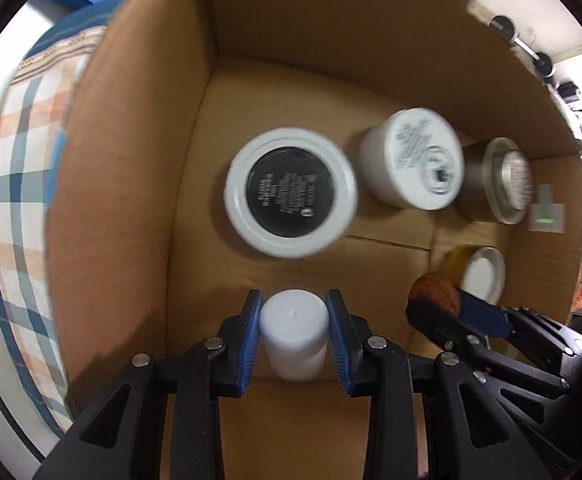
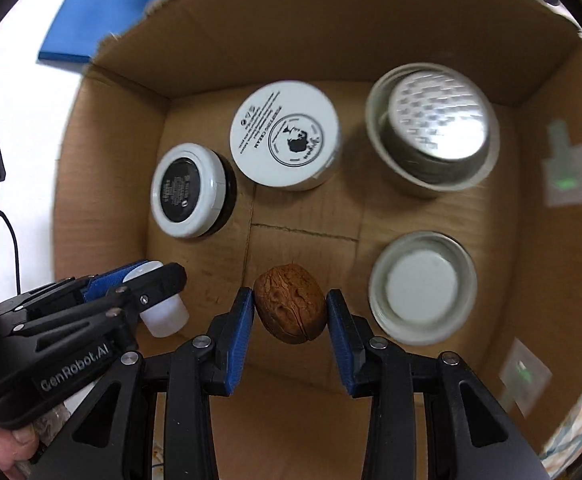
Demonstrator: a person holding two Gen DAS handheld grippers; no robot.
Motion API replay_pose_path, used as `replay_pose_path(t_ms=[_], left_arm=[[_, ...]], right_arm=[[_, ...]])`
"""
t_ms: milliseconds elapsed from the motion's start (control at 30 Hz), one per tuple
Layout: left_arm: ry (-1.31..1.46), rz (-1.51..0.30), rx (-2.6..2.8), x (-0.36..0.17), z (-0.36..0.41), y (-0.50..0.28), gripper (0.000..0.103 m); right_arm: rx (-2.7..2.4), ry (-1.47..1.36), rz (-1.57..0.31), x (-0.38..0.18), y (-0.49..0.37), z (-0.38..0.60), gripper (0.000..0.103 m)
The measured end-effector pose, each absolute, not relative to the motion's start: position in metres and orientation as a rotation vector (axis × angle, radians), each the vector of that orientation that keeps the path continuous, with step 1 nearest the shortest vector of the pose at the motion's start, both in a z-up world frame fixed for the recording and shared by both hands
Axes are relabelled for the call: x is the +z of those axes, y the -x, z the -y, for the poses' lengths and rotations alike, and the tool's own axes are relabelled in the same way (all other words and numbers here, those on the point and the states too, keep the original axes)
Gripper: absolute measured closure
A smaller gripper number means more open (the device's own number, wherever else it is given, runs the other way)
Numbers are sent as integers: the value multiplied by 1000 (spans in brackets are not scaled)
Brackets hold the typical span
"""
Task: Organize rigid objects
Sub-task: 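Carry the white cap and walnut over the box with both tools, then open both tools releasing the cap and walnut into the box, then lift both tools out and move toward the earbud case and red case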
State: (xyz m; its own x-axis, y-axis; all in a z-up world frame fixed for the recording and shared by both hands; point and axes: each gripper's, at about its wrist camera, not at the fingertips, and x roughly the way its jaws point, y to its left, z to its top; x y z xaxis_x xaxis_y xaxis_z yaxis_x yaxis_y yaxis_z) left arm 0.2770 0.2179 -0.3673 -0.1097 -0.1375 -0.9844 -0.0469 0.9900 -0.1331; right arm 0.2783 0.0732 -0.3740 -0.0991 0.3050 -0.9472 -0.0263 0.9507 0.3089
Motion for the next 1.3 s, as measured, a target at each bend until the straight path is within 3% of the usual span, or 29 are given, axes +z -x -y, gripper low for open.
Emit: replay_pose_path(t_ms=[267, 367, 467, 633, 700, 1000, 1067, 1300], left_arm=[[118, -1670, -59, -365, -217, -279, 72], [113, -1645, -49, -352, -212, -273, 64], [111, -1621, -39, -339, -208, -269, 56], [109, -1576, -17, -311, -202, -259, 50], [99, -1551, -11, -300, -197, -252, 38], [90, -1436, 20, -247, -203, -228, 6], [76, -1408, 33, -240, -206, -223, 0], [50, -1354, 35, -207, -205, -198, 0]], right_arm=[[256, -174, -1666, -391, -284, -81, 63], [251, -166, -1661, -387, -287, -76, 61], [248, -164, -1657, -380, -285, -73, 49], [216, -138, -1617, -355, -277, -63, 40], [200, -123, -1596, -343, -272, -58, 32], [104, -45, -1524, -294, -235, -37, 4], [100, -58, -1514, -283, -239, -28, 1], [105, -83, -1449, -231, -202, -20, 1]])
